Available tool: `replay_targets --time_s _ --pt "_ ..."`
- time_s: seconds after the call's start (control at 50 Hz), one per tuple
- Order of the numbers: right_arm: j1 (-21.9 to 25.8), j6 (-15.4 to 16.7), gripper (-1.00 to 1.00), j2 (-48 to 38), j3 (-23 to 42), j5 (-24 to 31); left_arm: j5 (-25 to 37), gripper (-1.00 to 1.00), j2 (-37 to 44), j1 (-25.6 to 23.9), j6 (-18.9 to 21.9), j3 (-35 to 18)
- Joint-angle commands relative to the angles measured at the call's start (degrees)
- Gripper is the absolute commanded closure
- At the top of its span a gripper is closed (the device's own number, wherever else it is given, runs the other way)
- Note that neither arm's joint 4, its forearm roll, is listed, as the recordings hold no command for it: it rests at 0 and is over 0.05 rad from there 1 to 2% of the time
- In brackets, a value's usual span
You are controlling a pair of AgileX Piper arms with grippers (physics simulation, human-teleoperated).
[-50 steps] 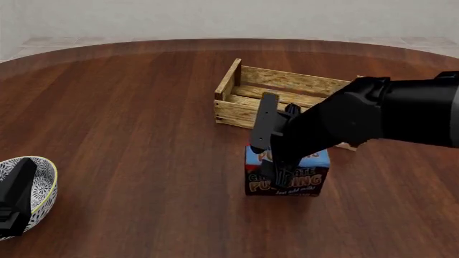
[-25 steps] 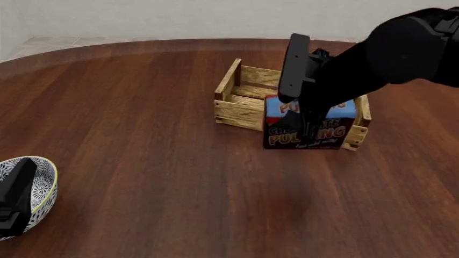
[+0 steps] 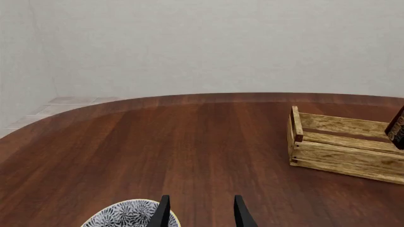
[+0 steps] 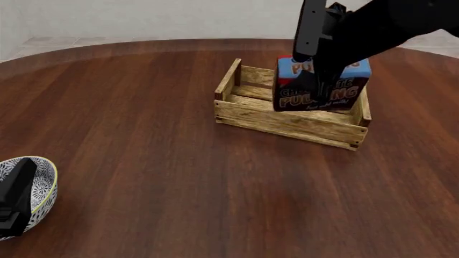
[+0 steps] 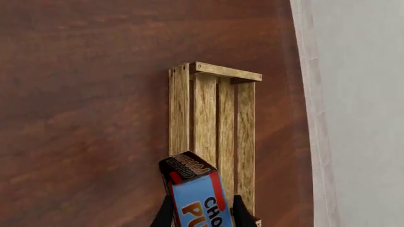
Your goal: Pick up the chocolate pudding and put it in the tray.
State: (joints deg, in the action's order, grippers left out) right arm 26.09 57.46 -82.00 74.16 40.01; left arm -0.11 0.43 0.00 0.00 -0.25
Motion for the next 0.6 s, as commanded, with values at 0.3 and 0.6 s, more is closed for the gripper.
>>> replay_targets --time_s 0.3,0.6 --pt "-3.7 1.2 1.0 -3.7 6.3 -2.6 0.0 -1.0 0.0 0.0 0.0 0.0" --pt "-4.2 0.2 1.0 -8.8 9.0 -6.1 0.0 -1.0 0.0 0.0 0.0 0.0"
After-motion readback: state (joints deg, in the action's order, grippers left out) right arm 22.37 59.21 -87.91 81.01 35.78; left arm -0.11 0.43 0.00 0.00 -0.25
